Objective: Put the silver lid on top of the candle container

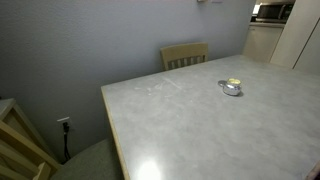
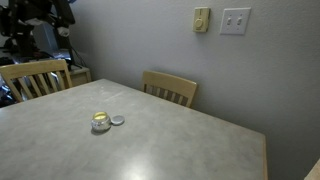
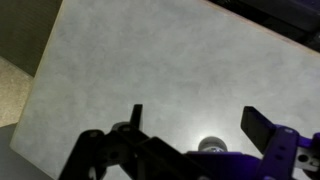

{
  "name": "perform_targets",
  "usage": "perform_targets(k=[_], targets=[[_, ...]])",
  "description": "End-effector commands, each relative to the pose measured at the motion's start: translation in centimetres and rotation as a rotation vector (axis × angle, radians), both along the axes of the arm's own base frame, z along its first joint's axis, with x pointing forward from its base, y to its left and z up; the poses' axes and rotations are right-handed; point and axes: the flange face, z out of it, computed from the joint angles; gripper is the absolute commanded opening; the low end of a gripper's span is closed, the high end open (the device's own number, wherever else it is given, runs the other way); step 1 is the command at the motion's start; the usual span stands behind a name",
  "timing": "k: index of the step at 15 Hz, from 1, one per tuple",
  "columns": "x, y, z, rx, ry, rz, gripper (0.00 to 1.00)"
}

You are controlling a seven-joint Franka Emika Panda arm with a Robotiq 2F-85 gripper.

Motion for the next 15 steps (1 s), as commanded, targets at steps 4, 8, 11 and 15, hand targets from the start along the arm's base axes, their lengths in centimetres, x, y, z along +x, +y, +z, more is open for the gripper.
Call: perform_targets(k=[4,8,11,15], targets=[[5.8,1.0,1.1,0.289,-0.183,-0.166,1.00],[6.0,1.5,1.5,0.323,-0.216,-0.185,1.00],[5.9,1.5,1.4,0.321,-0.213,-0.184,1.00],[8.5,2.7,1.8,0.365,-0.335,-0.305,1.00]])
